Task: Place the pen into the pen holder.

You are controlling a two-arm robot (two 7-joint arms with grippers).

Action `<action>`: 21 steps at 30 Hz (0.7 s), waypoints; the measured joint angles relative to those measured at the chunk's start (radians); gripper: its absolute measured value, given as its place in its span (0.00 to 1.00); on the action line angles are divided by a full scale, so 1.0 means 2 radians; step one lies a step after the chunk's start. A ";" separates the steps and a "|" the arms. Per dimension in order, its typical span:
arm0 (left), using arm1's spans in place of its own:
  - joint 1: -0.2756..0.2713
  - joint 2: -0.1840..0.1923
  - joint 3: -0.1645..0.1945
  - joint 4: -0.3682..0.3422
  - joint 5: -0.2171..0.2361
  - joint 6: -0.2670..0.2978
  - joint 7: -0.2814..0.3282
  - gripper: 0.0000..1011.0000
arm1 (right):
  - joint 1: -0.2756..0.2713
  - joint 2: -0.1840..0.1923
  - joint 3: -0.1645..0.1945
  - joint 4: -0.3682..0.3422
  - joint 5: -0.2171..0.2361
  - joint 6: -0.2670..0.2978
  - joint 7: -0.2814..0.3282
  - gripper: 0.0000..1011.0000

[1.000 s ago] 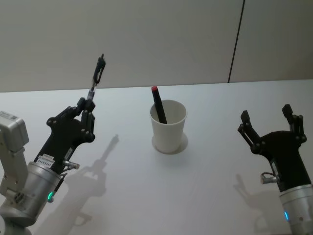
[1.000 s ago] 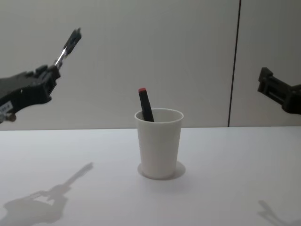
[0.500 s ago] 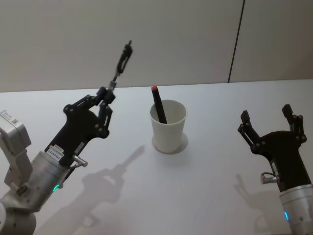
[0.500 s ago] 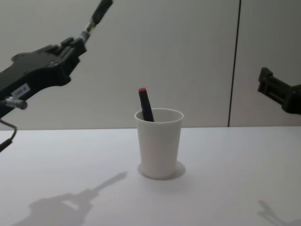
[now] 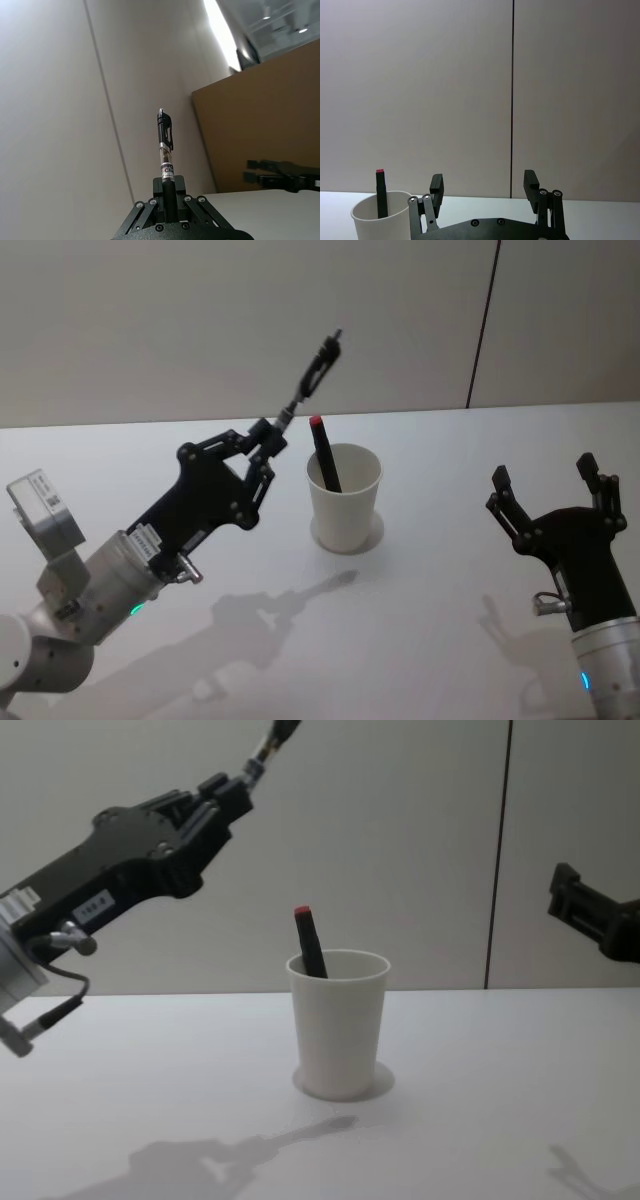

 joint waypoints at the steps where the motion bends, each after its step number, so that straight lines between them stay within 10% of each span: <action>1: -0.003 -0.001 0.000 0.005 -0.002 -0.002 -0.009 0.14 | 0.000 0.000 0.000 0.000 0.000 0.000 0.000 0.99; 21: -0.074 -0.034 0.013 0.109 -0.056 -0.049 -0.198 0.14 | 0.000 0.000 0.000 0.000 0.000 0.000 0.000 0.99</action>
